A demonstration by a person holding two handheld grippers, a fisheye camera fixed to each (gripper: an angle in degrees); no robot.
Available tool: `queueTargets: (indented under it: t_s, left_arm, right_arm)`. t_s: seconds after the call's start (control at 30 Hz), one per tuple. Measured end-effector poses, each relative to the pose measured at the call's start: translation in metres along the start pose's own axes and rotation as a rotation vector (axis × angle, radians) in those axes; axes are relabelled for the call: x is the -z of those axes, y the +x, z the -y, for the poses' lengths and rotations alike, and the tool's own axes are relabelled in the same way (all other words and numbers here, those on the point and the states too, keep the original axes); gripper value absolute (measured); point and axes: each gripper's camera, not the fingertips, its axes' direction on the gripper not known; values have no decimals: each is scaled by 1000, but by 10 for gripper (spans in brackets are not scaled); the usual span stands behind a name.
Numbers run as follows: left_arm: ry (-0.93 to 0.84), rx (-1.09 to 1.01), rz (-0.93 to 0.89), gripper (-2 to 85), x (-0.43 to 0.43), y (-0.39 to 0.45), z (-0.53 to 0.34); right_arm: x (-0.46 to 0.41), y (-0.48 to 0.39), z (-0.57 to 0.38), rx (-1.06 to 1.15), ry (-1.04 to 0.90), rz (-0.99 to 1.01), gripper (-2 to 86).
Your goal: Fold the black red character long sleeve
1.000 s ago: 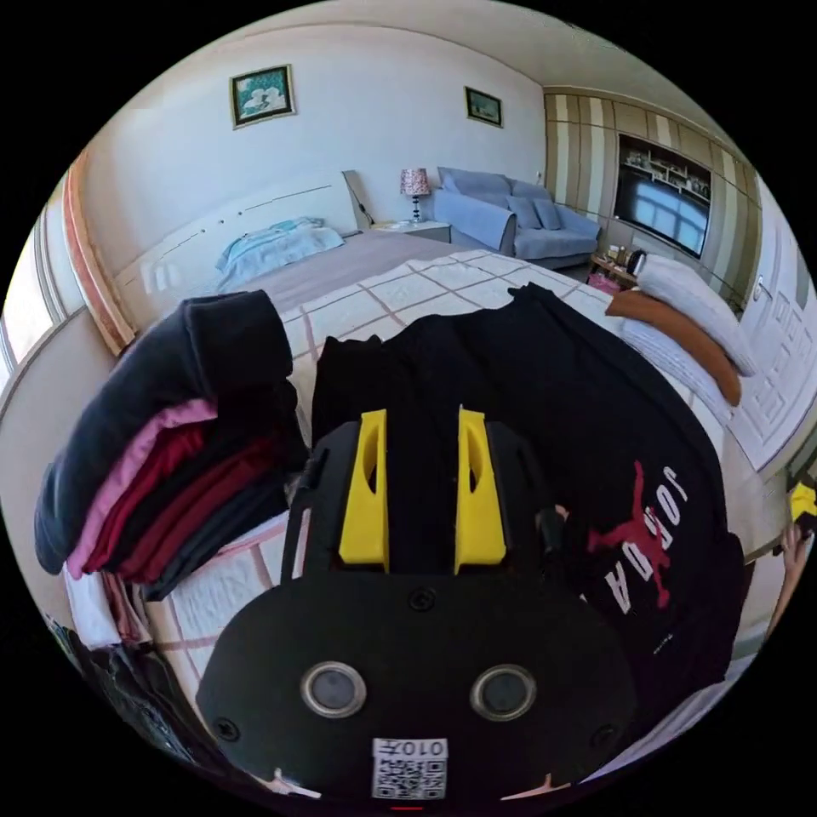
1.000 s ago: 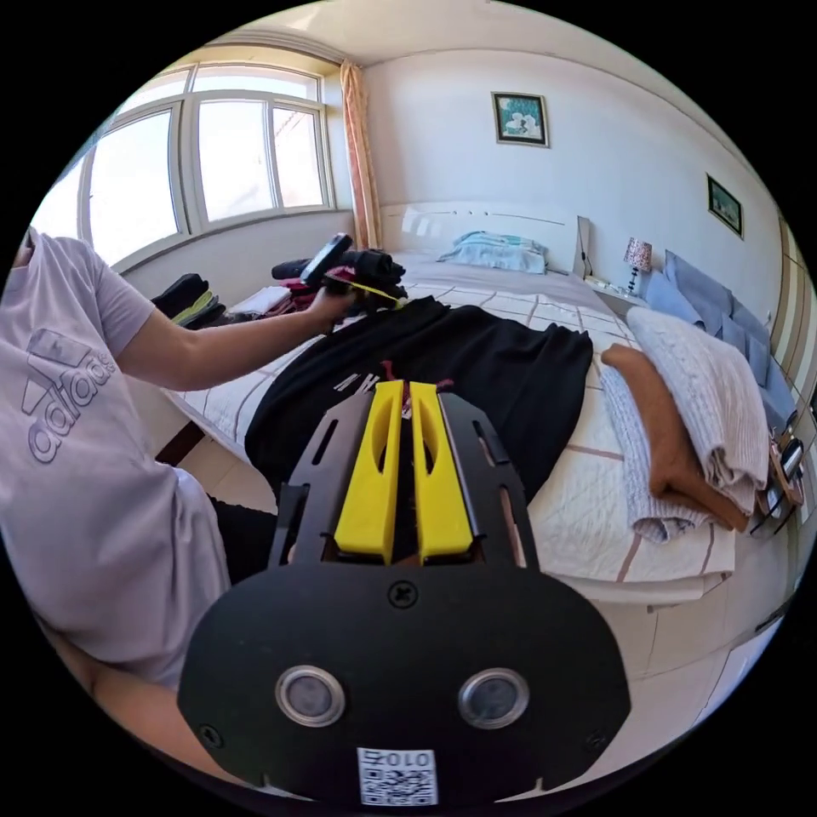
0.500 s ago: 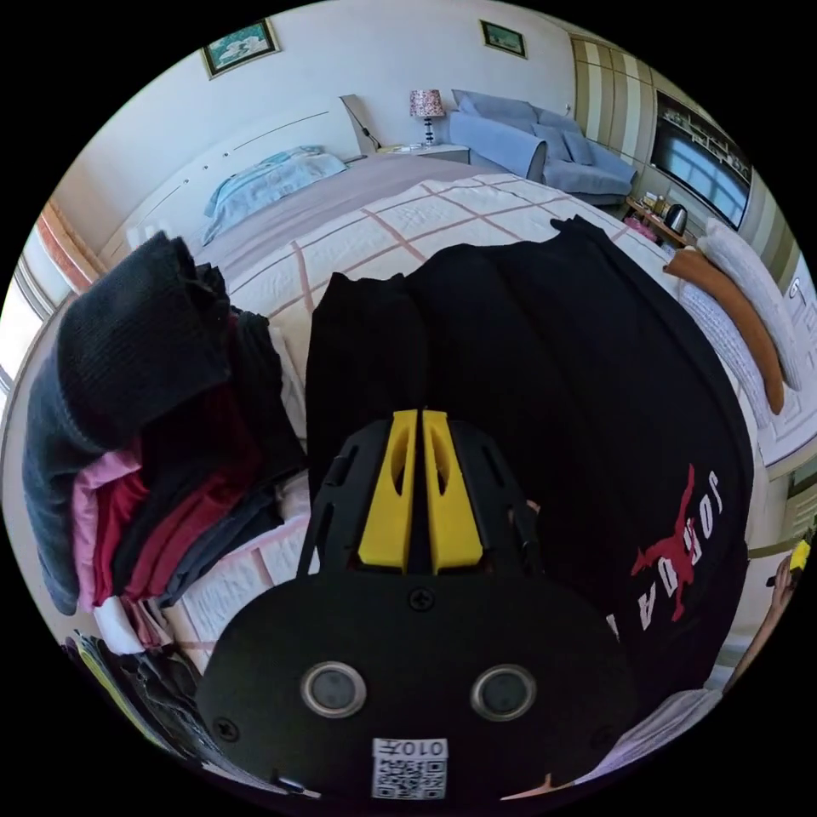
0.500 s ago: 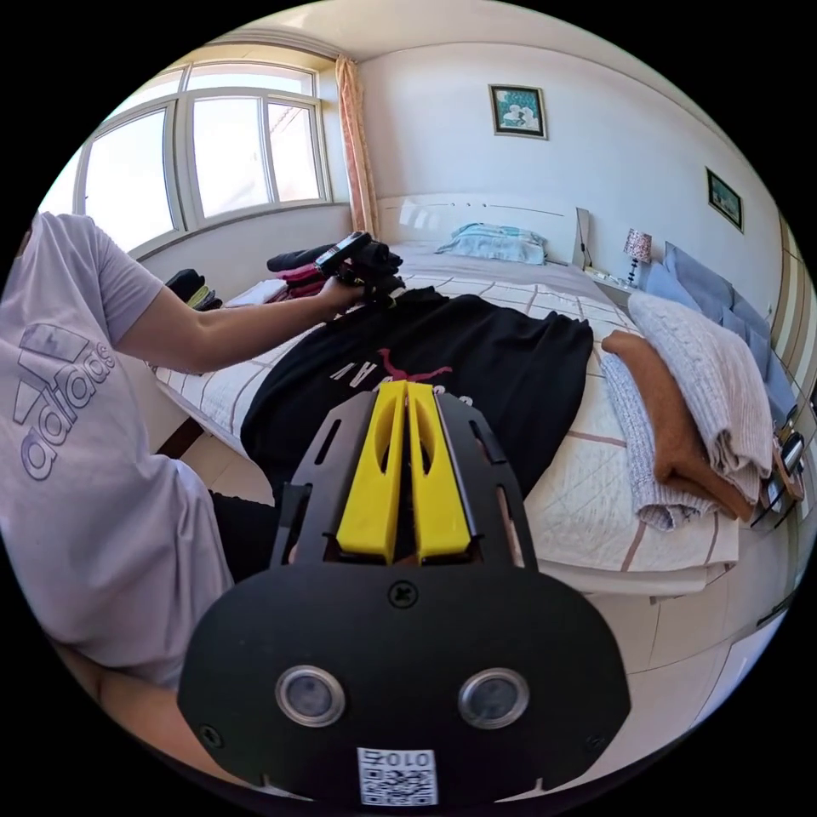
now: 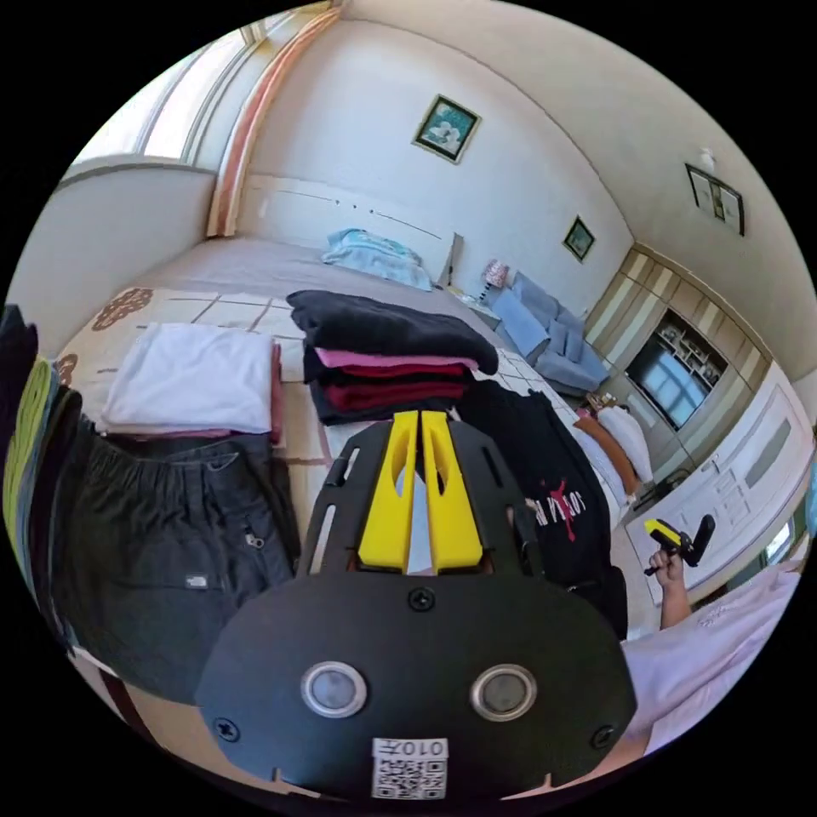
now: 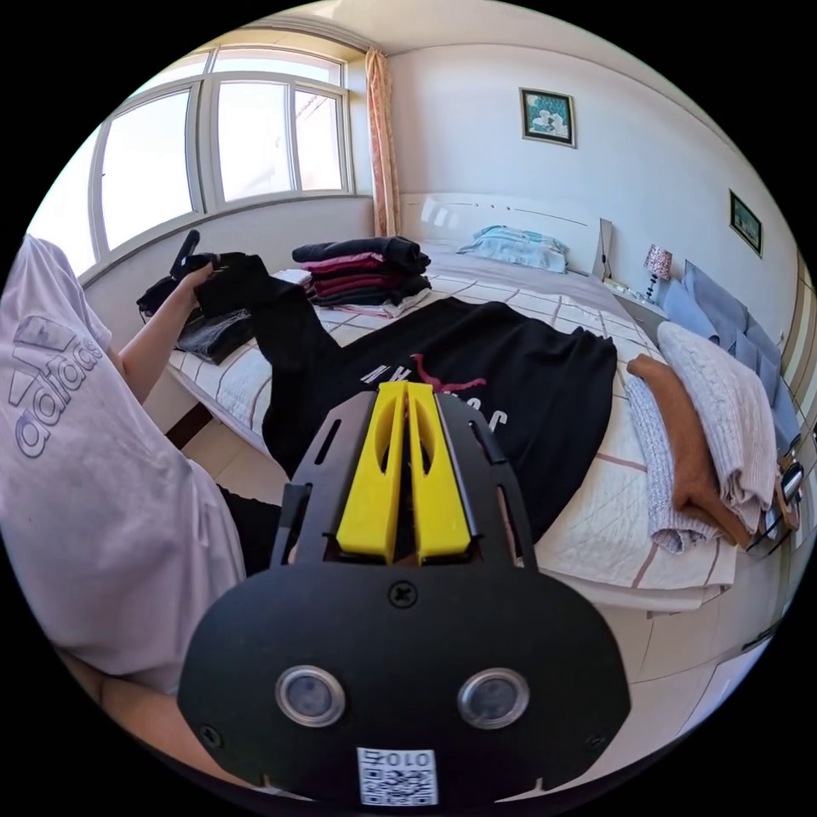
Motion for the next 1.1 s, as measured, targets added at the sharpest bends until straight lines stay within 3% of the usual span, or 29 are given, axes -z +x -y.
queueTargets:
  t_s: [0.2,0.43,0.57,0.77,0.83,1.0,1.1]
  left_arm:
    - [5,177,65,0,48,-105,-7]
    - [-341,281,122,9,20,-150,-29]
    - [-170,375,43,27,45,-168,-52]
    - [104,358,215,37,127,-138,-54]
    - [57,263,199,42,121,-111,-41]
    - [-345,32,-77,56,-10,-14,-32]
    - [-358,-44,-136,57,-63,37,-50]
  right_arm:
    - [-13,-26,19,32,-35,13,28]
    - [-43,-35,32,-10,-138,-35,45]
    - [-49,-15,28,-136,-145,-97,79]
    - [-54,30,45,-259,-120,-229,100]
    - [-71,50,74,-285,-103,-314,116]
    - [-152,98,155,-336,-211,-370,136]
    - [-217,110,188,-351,-350,-372,136]
